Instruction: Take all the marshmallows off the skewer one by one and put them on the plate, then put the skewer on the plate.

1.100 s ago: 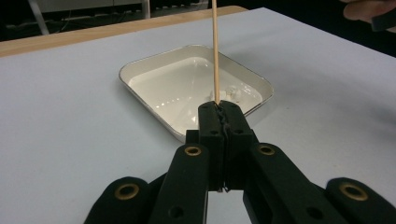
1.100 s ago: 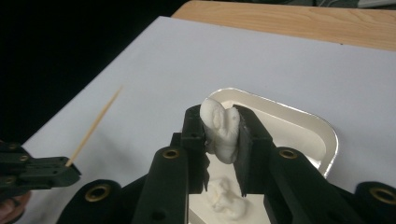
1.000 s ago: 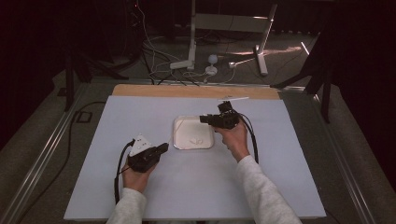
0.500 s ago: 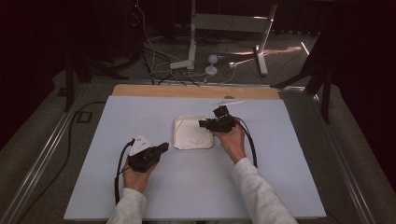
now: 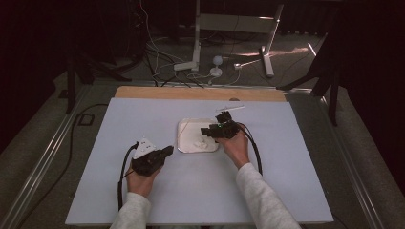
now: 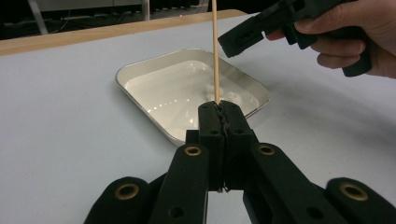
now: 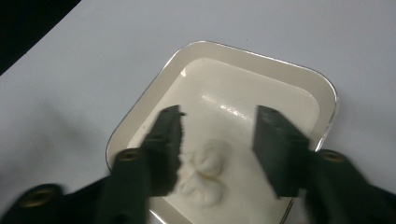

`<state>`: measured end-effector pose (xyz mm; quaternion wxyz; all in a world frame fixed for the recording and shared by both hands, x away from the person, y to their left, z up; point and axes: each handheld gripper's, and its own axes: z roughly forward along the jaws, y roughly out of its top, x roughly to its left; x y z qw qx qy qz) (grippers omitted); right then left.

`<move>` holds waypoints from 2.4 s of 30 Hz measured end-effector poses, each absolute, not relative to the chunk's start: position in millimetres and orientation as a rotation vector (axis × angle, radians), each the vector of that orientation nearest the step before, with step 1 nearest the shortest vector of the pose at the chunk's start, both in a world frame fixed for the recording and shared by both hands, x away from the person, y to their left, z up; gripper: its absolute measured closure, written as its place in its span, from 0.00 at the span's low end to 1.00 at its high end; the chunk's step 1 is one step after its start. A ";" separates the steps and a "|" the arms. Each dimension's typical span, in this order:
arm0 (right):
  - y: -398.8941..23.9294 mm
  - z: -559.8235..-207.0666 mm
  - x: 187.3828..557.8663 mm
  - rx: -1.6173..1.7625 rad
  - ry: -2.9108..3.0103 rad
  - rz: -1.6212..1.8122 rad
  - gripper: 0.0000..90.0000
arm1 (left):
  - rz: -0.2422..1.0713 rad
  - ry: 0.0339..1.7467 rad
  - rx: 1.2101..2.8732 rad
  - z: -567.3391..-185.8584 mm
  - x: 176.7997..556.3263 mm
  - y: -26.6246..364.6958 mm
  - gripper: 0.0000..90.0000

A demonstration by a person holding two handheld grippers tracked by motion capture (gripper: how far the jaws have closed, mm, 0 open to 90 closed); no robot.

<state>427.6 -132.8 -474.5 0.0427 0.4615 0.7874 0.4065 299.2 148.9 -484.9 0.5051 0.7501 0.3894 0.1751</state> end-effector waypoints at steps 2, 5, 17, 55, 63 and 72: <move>-134.8 -474.4 427.2 1.416 2.409 1.279 0.43 | 0.417 0.946 1.802 -483.9 299.7 148.4 1.00; -137.8 -472.6 424.6 1.400 2.397 1.307 0.28 | 0.422 0.948 1.798 -480.6 301.0 146.0 1.00; -146.3 -458.9 406.3 1.322 2.364 1.359 0.17 | 0.443 1.007 1.773 -473.9 312.7 125.5 1.00; -234.7 -449.5 335.4 1.177 2.218 1.510 0.12 | 0.445 1.151 1.797 -489.4 349.4 87.0 0.99; -260.4 -455.1 319.7 1.190 2.173 1.484 0.12 | 0.438 1.221 1.832 -501.8 357.1 81.9 0.99; -282.0 -457.2 303.6 1.200 2.128 1.480 0.14 | 0.461 1.283 1.878 -511.4 360.1 74.7 0.99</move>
